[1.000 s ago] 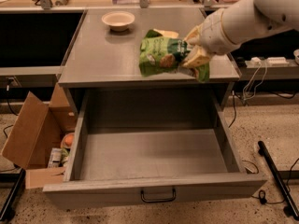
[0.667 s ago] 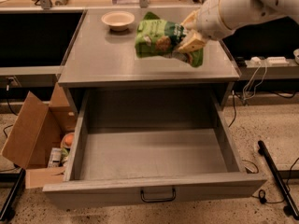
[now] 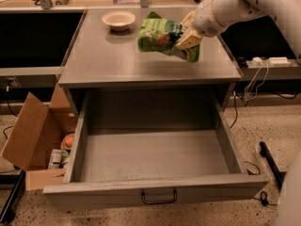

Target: Pick green rice chip bag from top drawer and place on counter

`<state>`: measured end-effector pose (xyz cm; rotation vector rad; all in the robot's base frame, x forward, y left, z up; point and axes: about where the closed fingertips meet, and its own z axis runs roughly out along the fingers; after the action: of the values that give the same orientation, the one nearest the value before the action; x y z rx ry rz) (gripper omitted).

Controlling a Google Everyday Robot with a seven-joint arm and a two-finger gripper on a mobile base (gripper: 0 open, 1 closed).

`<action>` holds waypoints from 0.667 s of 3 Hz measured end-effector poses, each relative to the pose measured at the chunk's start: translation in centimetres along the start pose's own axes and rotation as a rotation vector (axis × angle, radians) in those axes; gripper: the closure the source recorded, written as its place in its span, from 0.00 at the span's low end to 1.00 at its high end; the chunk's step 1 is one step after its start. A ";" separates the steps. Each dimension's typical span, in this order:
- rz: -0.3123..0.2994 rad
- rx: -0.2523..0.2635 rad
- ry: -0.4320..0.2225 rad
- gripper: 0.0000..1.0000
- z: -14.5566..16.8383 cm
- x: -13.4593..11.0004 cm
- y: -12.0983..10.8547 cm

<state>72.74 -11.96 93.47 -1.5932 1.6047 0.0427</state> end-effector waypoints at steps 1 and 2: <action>0.040 -0.027 0.015 0.86 2.2 2.0 -0.6; 0.061 -0.071 0.031 0.63 5.2 4.6 -0.9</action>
Offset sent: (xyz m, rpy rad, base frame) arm 0.0816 -0.0255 -0.0857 -0.0178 0.1517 -0.0186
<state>77.08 -12.90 88.02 -1.6056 1.6923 0.1091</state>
